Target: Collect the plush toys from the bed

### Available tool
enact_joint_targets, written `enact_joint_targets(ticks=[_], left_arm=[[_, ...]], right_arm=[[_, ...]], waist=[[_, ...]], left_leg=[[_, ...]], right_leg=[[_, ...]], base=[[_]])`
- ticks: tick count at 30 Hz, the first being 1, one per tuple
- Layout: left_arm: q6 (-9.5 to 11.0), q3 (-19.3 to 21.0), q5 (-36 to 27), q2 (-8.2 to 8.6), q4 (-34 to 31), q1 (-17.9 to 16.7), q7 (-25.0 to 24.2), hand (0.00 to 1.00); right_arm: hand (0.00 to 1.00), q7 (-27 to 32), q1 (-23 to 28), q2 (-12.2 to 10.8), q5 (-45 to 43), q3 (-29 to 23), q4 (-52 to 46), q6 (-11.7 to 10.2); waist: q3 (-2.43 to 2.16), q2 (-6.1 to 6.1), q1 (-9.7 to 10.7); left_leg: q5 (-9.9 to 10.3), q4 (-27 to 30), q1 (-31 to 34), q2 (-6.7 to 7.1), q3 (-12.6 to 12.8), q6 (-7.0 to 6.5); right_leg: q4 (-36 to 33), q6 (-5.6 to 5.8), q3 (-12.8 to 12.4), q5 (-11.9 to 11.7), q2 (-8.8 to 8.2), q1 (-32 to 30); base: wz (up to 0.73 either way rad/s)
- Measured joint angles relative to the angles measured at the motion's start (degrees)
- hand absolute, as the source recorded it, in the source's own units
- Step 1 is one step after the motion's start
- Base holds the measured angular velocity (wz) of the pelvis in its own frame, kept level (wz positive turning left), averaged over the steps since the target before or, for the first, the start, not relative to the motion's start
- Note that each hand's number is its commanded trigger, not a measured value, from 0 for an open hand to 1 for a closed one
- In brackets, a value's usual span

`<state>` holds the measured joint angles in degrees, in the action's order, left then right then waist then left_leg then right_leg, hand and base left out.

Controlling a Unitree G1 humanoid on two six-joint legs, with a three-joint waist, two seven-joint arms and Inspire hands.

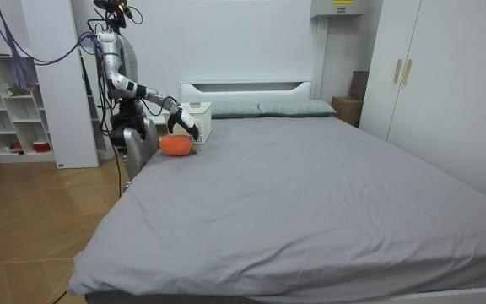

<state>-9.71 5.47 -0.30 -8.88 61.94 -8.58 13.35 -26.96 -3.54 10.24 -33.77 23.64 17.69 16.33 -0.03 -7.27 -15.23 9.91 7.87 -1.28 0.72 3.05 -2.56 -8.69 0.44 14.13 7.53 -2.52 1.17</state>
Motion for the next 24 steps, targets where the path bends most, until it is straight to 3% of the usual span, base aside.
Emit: enact_joint_targets(ticks=[3, 4, 5, 7, 8, 9, 10, 11, 12, 16, 18, 21, 24], left_arm=[[-0.3, -0.1, -0.1, -0.12, 0.3, -0.1, 0.1, 0.00], [-0.4, -0.1, -0.1, -0.16, 0.5, 0.1, 0.2, 0.00], [-0.4, -0.1, -0.1, -0.18, 0.5, 0.1, 0.2, 0.00], [-1.2, -0.2, 0.0, -0.17, 0.3, -0.1, 0.3, 0.00], [-1.4, -0.2, 0.0, -0.17, 0.2, -0.1, 0.3, 0.00], [-1.7, -0.7, 0.0, -0.18, 0.0, -0.1, 0.5, 0.00], [-2.0, -1.4, 0.0, -0.12, -0.1, 0.1, 0.6, 0.00], [-2.1, -1.4, 0.0, -0.04, -0.1, 0.1, 0.6, 0.00], [-2.4, -1.4, -0.1, -0.01, -0.2, 0.2, 0.6, 0.00], [-2.8, -1.3, -0.1, -0.03, -0.2, 0.3, 0.9, 0.00], [-2.6, -1.3, -0.1, -0.30, 0.0, 1.3, 1.4, 0.00], [-1.1, -1.4, -0.2, -0.37, 0.7, 1.4, 1.7, 0.00], [-1.0, -2.8, -0.2, -0.76, 1.1, 1.4, 1.2, 0.00]], right_arm=[[0.00, 0.1, 0.1, -1.0, -1.6, 0.5, 3.0, 0.8], [0.00, 0.2, 0.1, -1.1, -2.2, 1.0, 3.7, 0.9], [0.10, 0.4, 0.1, -1.3, -2.5, 1.0, 4.0, 1.0], [0.16, 2.4, -0.5, -1.4, -4.3, 1.5, 5.2, 0.9], [0.29, 3.0, -0.9, -1.4, -4.5, 1.6, 6.1, 0.8], [0.58, 4.4, -1.8, -1.6, -4.9, 2.0, 8.7, 0.8], [0.69, 5.7, -2.9, -1.9, -5.2, 2.1, 11.4, 0.8], [0.96, 6.4, -3.3, -2.0, -5.3, 2.1, 12.4, 0.9], [1.00, 7.6, -4.0, -2.1, -5.3, 2.1, 13.7, 0.9], [1.00, 11.3, -6.8, -2.5, -5.9, 2.0, 18.5, 0.5], [1.00, 14.3, -9.3, -3.2, -5.3, 2.0, 24.1, -0.7], [1.00, 16.7, -12.2, -3.4, -4.2, 2.1, 30.1, -3.0], [1.00, 18.6, -13.4, -3.3, -2.2, 2.1, 33.9, -4.7]], waist=[[0.39, -0.08, -0.4], [0.72, -0.06, -0.6], [0.77, -0.07, -0.7], [0.84, -0.08, -1.0], [0.86, -0.05, -1.0], [0.87, -0.04, -1.0], [0.88, -0.02, -1.1], [0.88, -0.02, -1.1], [0.90, 0.03, -1.2], [1.07, 0.32, -1.8], [1.10, 0.48, -2.4], [1.39, 0.90, -2.8], [1.43, 0.96, -3.1]], left_leg=[[0.0, 0.1, 0.5, 0.03, -0.5, 0.00], [0.0, 0.4, 1.0, 0.04, -0.8, 0.00], [0.0, 0.5, 1.2, 0.04, -0.9, 0.00], [0.0, 1.0, 2.5, 0.04, -1.2, 0.02], [0.0, 1.1, 2.8, 0.06, -1.6, 0.02], [0.0, 1.5, 3.5, 0.08, -2.0, 0.03], [0.0, 1.8, 4.3, 0.13, -2.3, 0.03], [0.0, 1.8, 4.8, 0.16, -2.6, 0.03], [0.0, 2.1, 5.6, 0.22, -3.2, 0.04], [0.0, 3.0, 7.1, 0.26, -3.8, 0.08], [0.0, 3.5, 8.3, 0.36, -5.0, 0.11], [-0.1, 3.6, 8.8, 0.64, -6.2, 0.20], [-0.1, 3.8, 9.6, 0.84, -7.0, 0.21]], right_leg=[[0.0, 0.01, 0.3, 0.0, -0.01, -0.2], [0.1, 0.01, 0.4, 0.0, -0.01, -0.4], [0.1, 0.01, 0.4, 0.0, -0.01, -0.6], [0.1, 0.01, 1.5, 0.0, -0.15, -1.4], [0.1, 0.01, 1.8, 0.0, -0.20, -1.4], [0.1, 0.01, 2.4, 0.0, -0.25, -1.7], [0.1, 0.00, 2.9, 0.0, -0.32, -2.2], [0.1, 0.00, 3.2, 0.0, -0.35, -2.4], [0.0, -0.01, 3.8, 0.0, -0.42, -2.8], [0.1, -0.07, 5.0, -0.1, -0.45, -3.8], [0.1, -0.07, 6.7, -0.1, -0.53, -4.3], [0.1, -0.07, 7.3, -0.1, -0.60, -4.4], [0.3, -0.07, 8.2, -0.1, -0.68, -4.6]], base=[[0.07], [0.13], [0.11], [0.12], [0.23], [0.25], [0.23], [0.21], [0.21], [0.12], [0.25], [0.18], [0.15]])
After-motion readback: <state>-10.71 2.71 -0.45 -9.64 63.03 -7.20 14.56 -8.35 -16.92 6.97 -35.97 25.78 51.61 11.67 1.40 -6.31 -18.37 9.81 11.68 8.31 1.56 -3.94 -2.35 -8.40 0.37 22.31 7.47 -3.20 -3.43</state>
